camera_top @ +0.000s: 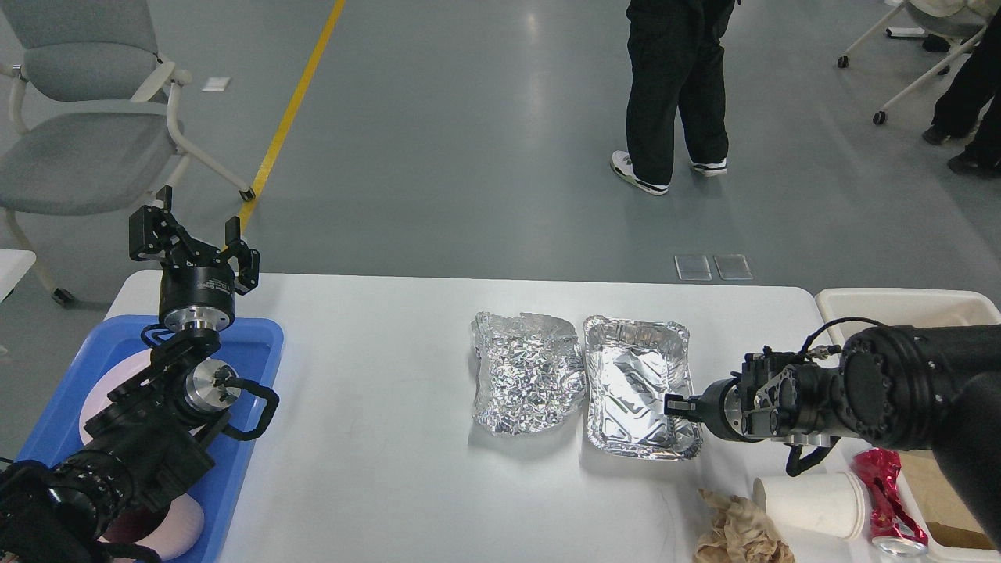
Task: Tidy desktop
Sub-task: 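Close the right gripper on the foil tray rim, then lift the foil tray and drop it into the white bin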
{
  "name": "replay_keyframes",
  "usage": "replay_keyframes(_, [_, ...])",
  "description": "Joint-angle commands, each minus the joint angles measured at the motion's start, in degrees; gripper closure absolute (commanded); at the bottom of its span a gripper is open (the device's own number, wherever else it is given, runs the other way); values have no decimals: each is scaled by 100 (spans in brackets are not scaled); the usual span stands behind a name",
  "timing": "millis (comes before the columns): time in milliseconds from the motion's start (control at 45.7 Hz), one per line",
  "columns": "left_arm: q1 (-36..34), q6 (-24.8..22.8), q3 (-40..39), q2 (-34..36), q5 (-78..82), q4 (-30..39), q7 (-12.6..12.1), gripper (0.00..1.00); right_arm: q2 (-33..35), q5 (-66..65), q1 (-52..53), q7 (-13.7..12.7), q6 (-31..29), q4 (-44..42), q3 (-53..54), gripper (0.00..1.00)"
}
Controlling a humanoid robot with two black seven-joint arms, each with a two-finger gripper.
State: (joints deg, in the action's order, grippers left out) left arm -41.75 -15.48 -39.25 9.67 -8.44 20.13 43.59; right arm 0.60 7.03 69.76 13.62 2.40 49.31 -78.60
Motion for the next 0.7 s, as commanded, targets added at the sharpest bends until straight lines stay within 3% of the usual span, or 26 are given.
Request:
replay_keyframes(0, [0, 1, 5, 0, 0, 0, 0, 4, 19, 0, 28, 0, 23, 35, 11, 100])
replay_keyframes(350, [0, 1, -3, 0, 0, 0, 0, 4, 195, -61, 291, 44, 59, 482, -24, 100])
replay_keyframes(547, [0, 1, -3, 0, 0, 0, 0, 4, 863, -272, 1565, 404, -21, 1695, 3, 100])
replay_keyframes(678, [0, 1, -3, 0, 0, 0, 0, 4, 1355, -790, 2891, 457, -292, 2574, 20, 100])
